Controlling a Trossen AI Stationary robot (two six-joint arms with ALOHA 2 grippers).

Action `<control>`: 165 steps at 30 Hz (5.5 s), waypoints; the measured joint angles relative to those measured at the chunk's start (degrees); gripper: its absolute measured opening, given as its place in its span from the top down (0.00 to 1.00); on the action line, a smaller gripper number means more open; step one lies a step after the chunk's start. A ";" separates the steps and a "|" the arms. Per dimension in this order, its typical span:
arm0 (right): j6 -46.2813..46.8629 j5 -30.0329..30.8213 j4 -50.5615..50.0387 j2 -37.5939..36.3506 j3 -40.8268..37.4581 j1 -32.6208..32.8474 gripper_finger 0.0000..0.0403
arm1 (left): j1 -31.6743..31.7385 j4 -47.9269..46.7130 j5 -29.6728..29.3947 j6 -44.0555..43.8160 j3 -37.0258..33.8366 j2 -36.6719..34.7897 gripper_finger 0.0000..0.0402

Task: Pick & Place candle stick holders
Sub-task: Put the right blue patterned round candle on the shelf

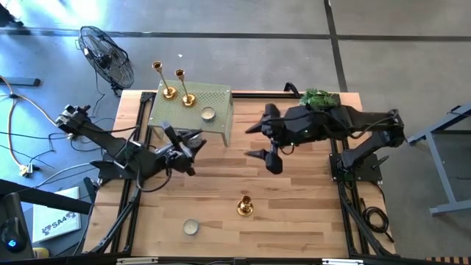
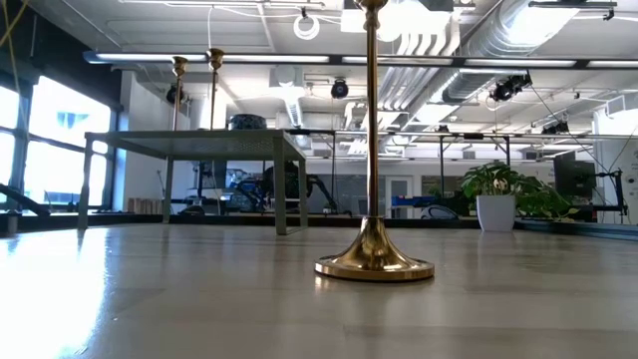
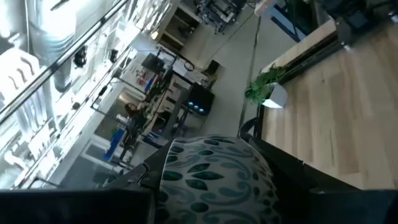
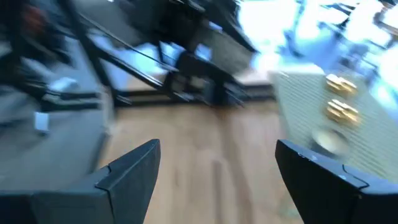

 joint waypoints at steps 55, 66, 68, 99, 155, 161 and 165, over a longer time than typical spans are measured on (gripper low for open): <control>3.18 -16.52 36.00 10.90 -0.04 -3.31 0.23 | -5.01 17.28 15.33 37.67 13.13 7.75 0.58; 2.73 -16.30 35.65 11.86 0.02 -3.31 0.22 | 0.37 17.05 21.28 33.72 13.13 9.58 0.58; 2.66 -17.24 35.34 11.86 0.02 -3.31 0.22 | 0.90 17.14 22.05 33.72 13.13 9.94 0.58; 2.75 -21.82 35.19 11.93 0.02 -3.76 0.22 | 7.21 17.22 33.28 27.61 13.15 11.50 0.58; 1.91 -21.06 31.27 12.05 0.02 -4.14 0.27 | 7.21 15.60 30.12 25.06 13.06 11.57 0.58; 2.29 -20.01 30.84 12.21 -0.09 -4.28 0.27 | 5.59 15.04 23.26 21.07 13.06 11.64 0.58; 1.65 -20.16 30.72 12.21 -0.09 -4.44 0.26 | 4.52 15.05 22.54 22.09 13.06 11.70 0.58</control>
